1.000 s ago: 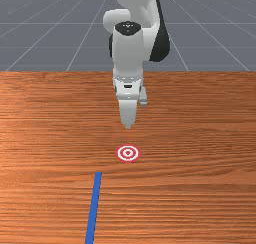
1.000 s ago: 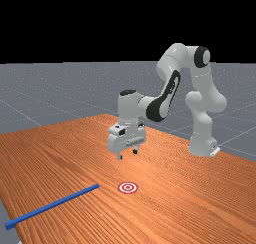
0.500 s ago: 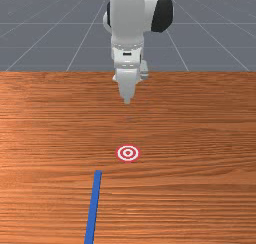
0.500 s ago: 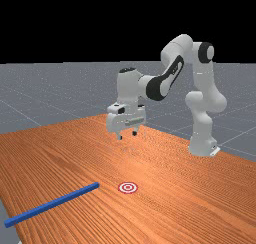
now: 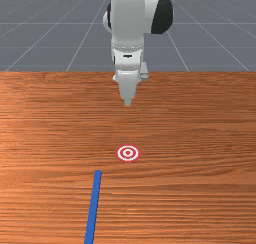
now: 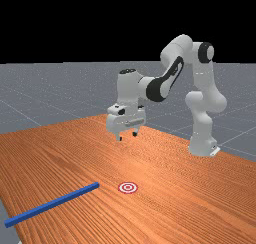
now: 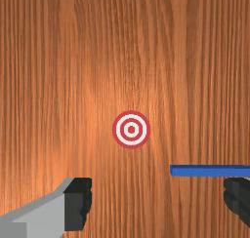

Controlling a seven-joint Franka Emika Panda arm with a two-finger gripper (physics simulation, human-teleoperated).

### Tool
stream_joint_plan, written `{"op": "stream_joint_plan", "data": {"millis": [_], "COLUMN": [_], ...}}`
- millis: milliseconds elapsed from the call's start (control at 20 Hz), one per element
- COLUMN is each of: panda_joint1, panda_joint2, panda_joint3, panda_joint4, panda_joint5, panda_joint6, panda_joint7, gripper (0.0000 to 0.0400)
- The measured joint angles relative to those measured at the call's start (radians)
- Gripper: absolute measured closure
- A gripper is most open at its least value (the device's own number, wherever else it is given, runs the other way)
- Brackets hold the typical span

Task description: Pull the pivot to the target area

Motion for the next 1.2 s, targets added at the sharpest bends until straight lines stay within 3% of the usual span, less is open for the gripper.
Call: {"op": "stream_joint_plan", "data": {"millis": [50, 250, 300, 350, 400, 450, 500, 550, 650, 750, 800, 950, 1000, 1200], "panda_joint1": [-0.009, -0.016, -0.008, -0.022, -0.024, -0.019, -0.009, -0.007, 0.004, 0.011, 0.019, 0.062, 0.085, 0.055], "panda_joint2": [0.001, 0.002, 0.004, 0.009, 0.013, 0.017, -0.028, -0.032, -0.041, -0.002, -0.001, -0.056, -0.074, -0.254], "panda_joint3": [0.006, 0.011, 0.003, 0.014, 0.015, 0.011, 0.005, 0.006, 0.009, 0.024, 0.029, -0.004, -0.026, 0.016], "panda_joint4": [0.0, -0.003, 0.001, 0.008, 0.013, 0.02, -0.088, -0.096, -0.12, -0.019, -0.017, -0.099, -0.123, -0.358], "panda_joint5": [0.036, 0.06, 0.026, 0.078, 0.082, 0.063, 0.031, 0.03, 0.022, 0.021, 0.019, 0.008, 0.0, -0.014], "panda_joint6": [0.0, 0.002, 0.003, -0.003, -0.005, -0.005, 0.191, 0.204, 0.252, 0.059, 0.059, 0.084, 0.08, 0.131], "panda_joint7": [-0.018, -0.038, -0.011, -0.051, -0.054, -0.039, -0.012, -0.008, 0.015, -0.019, -0.011, 0.342, 0.618, 0.825], "gripper": [0.0, 0.0, 0.0, 0.0157, 0.0252, 0.031, 0.0345, 0.0367, 0.0388, 0.0395, 0.0397, 0.0399, 0.04, 0.04]}}
